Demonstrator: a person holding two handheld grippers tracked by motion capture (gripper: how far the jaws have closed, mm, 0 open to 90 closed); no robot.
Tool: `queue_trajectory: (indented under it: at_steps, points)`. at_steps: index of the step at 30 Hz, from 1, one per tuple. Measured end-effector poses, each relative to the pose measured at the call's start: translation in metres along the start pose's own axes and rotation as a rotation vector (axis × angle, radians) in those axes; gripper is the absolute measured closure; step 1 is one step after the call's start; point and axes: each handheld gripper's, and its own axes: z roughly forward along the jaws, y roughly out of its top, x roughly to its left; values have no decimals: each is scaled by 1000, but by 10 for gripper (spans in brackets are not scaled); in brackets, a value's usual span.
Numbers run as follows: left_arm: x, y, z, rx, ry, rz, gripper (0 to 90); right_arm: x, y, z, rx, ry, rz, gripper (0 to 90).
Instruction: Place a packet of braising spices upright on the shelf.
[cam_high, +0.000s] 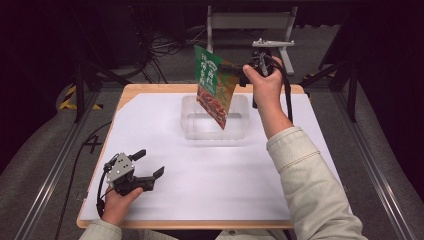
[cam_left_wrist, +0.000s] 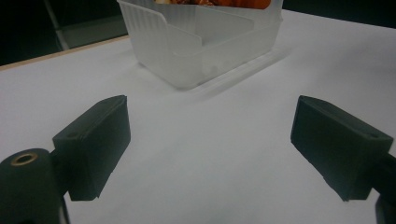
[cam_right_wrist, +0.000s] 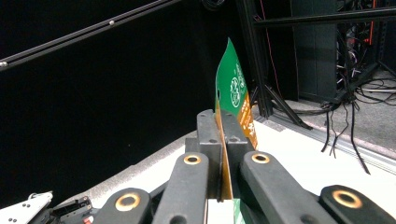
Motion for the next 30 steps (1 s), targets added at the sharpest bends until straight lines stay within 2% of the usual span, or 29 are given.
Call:
queue_trajectory:
  at_steps: [23, 30]
  points:
    - [0, 1, 3, -6, -10, 1, 129, -8, -22, 17, -14, -27, 12, 900]
    - [0, 1, 3, -7, -13, -2, 129, -8, -25, 20, -21, -23, 9, 900]
